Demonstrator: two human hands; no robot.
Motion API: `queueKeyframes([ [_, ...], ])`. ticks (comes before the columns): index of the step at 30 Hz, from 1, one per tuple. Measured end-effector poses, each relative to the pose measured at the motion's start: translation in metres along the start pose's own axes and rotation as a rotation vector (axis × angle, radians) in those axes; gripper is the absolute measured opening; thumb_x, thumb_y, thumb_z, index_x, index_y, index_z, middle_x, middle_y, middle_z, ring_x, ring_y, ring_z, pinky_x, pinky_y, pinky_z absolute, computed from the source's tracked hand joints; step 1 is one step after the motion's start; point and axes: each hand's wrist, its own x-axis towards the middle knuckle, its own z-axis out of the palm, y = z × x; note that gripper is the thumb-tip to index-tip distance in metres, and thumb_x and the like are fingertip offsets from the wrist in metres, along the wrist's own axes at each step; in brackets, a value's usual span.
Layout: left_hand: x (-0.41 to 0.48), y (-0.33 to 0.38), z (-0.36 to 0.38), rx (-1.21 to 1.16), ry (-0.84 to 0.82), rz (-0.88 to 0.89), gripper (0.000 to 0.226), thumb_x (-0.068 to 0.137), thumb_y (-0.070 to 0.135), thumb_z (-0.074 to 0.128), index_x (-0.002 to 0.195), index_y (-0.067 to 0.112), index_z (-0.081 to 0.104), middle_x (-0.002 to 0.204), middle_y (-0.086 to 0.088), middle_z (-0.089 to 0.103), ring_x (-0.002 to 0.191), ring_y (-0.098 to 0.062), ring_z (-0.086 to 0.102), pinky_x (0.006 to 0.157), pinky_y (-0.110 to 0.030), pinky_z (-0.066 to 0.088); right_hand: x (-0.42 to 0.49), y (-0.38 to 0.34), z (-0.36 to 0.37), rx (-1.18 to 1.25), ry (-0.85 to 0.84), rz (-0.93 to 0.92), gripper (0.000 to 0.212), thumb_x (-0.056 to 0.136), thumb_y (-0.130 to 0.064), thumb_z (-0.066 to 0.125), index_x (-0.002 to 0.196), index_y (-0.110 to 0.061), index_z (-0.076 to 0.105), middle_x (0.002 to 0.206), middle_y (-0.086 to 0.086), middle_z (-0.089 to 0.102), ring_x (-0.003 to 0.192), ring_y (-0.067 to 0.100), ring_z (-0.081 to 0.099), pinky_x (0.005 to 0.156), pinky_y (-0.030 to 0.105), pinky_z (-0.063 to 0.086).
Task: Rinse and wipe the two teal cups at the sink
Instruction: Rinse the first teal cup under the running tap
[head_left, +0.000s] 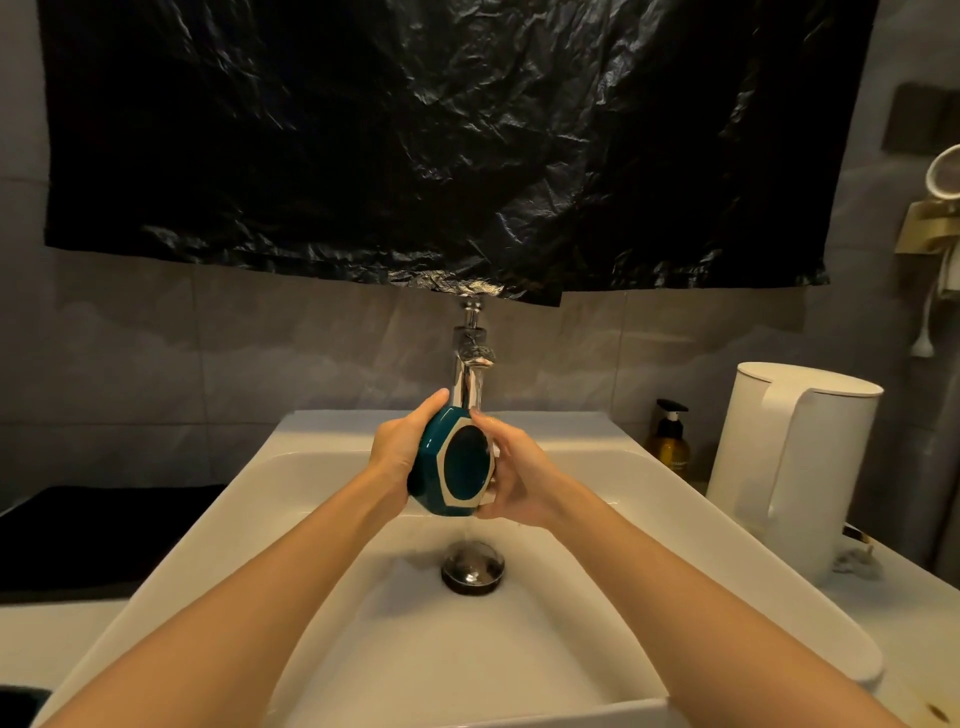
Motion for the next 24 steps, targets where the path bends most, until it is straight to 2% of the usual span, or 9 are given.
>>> queueKeyframes([
  [2,0.002,-0.001,-0.001,0.006,-0.012,-0.013,0.041,0.079,0.056,0.063,0.087,0.015,0.066,0.096,-0.008,0.071,0.092,-0.029,0.065,0.086,-0.041,0.053,-0.001,-0.002,0.001,-0.071,-0.009,-0.011,0.058,0.074,-0.058,0.068,0.120,-0.025,0.054,0.120,0.006,0.059,0.111,0.028,0.055,0.091,0.046,0.052],
  [5,0.002,-0.002,-0.003,0.010,-0.051,-0.029,0.040,0.080,0.054,0.062,0.090,0.016,0.066,0.097,-0.008,0.071,0.090,-0.028,0.065,0.083,-0.038,0.052,-0.006,-0.006,0.006,-0.178,-0.015,-0.052,0.062,0.072,-0.057,0.069,0.122,-0.028,0.049,0.114,0.003,0.061,0.102,0.025,0.059,0.075,0.040,0.057],
  [6,0.002,-0.002,-0.003,0.009,-0.068,-0.038,0.040,0.081,0.054,0.062,0.090,0.016,0.066,0.097,-0.008,0.071,0.089,-0.027,0.064,0.082,-0.038,0.052,-0.006,-0.008,0.006,-0.158,-0.025,-0.050,0.058,0.074,-0.055,0.069,0.121,-0.026,0.052,0.112,0.004,0.063,0.101,0.025,0.061,0.074,0.040,0.057],
  [9,0.002,0.001,-0.004,-0.023,-0.126,-0.088,0.041,0.080,0.055,0.062,0.087,0.015,0.065,0.093,-0.007,0.071,0.087,-0.026,0.063,0.086,-0.039,0.051,-0.007,-0.013,0.001,0.031,-0.029,0.028,0.048,0.079,-0.051,0.067,0.113,-0.018,0.063,0.109,0.009,0.070,0.102,0.028,0.062,0.085,0.044,0.054],
  [11,0.002,0.001,-0.003,-0.043,-0.159,-0.111,0.040,0.081,0.055,0.061,0.086,0.015,0.065,0.090,-0.006,0.070,0.085,-0.025,0.063,0.086,-0.039,0.051,-0.006,-0.014,-0.003,0.054,-0.027,0.026,0.042,0.080,-0.050,0.067,0.106,-0.017,0.066,0.102,0.009,0.072,0.101,0.028,0.062,0.087,0.043,0.053],
  [16,0.005,0.003,-0.004,-0.062,-0.213,-0.108,0.038,0.086,0.052,0.055,0.090,0.016,0.065,0.092,-0.006,0.070,0.085,-0.024,0.064,0.085,-0.038,0.051,-0.009,-0.016,0.000,0.087,-0.001,-0.025,0.035,0.083,-0.047,0.066,0.094,-0.014,0.067,0.080,0.007,0.074,0.089,0.026,0.064,0.081,0.040,0.052],
  [19,0.008,0.004,-0.007,0.037,-0.357,-0.060,0.041,0.087,0.053,0.055,0.101,0.016,0.067,0.102,-0.006,0.072,0.094,-0.022,0.066,0.089,-0.037,0.051,-0.009,-0.017,0.002,0.078,0.046,-0.054,0.033,0.087,-0.047,0.061,0.090,-0.015,0.068,0.076,0.006,0.073,0.083,0.024,0.064,0.075,0.037,0.053],
  [22,0.011,-0.003,-0.009,0.187,-0.436,0.000,0.041,0.082,0.032,0.070,0.117,0.014,0.060,0.114,-0.009,0.068,0.105,-0.025,0.064,0.095,-0.040,0.051,-0.009,-0.018,-0.003,0.095,0.077,-0.035,0.032,0.089,-0.044,0.057,0.090,-0.014,0.068,0.080,0.008,0.072,0.083,0.025,0.064,0.075,0.037,0.052],
  [24,0.013,-0.006,-0.011,0.186,-0.408,0.020,0.042,0.081,0.021,0.072,0.119,0.013,0.058,0.115,-0.011,0.067,0.105,-0.026,0.063,0.091,-0.040,0.053,-0.009,-0.019,-0.007,0.141,0.064,-0.044,0.029,0.090,-0.036,0.057,0.102,-0.011,0.067,0.085,0.010,0.072,0.084,0.027,0.064,0.074,0.037,0.053],
])
